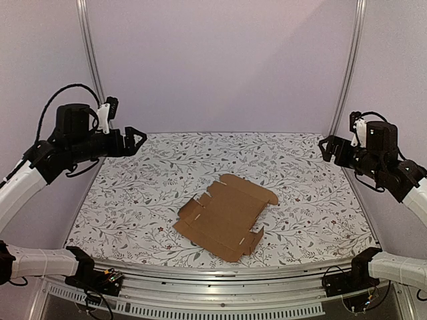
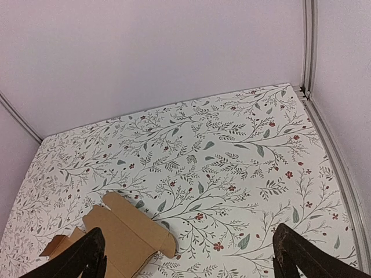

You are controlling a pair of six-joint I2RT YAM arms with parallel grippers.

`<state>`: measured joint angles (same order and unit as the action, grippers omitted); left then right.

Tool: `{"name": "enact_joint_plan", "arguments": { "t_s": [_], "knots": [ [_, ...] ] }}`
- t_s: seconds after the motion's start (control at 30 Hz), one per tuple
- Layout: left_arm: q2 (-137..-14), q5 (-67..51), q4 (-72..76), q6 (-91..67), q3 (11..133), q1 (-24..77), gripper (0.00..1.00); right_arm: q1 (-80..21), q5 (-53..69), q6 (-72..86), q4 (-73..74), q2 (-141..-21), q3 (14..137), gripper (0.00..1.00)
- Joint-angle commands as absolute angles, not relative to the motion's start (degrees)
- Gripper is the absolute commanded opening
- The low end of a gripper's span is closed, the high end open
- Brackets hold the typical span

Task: Fold the paper box

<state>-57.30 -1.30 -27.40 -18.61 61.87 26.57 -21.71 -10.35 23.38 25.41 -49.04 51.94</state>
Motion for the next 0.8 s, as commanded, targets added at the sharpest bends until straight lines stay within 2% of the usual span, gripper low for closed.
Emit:
{"name": "enact_joint_plan", "arguments": {
  "t_s": [0.0, 0.13, 0.37, 0.5, 0.77],
  "knots": [
    [-57.1, -2.1, -30.8, -21.9, 60.5, 26.2, 1.00, -21.6, -11.7, 27.3, 30.9, -47.6, 52.4, 0.99],
    [-58.4, -4.6, -32.3, -23.5, 60.7, 26.3, 1.00, -21.7, -5.3, 22.6, 30.7, -45.1, 49.2, 0.99],
    [-60.7, -6.4, -35.9, -24.2, 59.6, 28.5, 0.99, -22.0, -2.4, 23.2, 36.1, -45.8, 49.1, 0.99],
    [-62.2, -4.0, -38.4, -24.7, 59.9, 30.8, 1.00, -25.4, -4.3, 25.4, 38.8, -46.1, 49.9, 0.99],
    [-69.6, 4.9, -44.4, -26.0, 65.0, 40.0, 0.98, -40.1, -17.1, 28.7, 44.9, -50.1, 54.0, 0.99]
  ]
}}
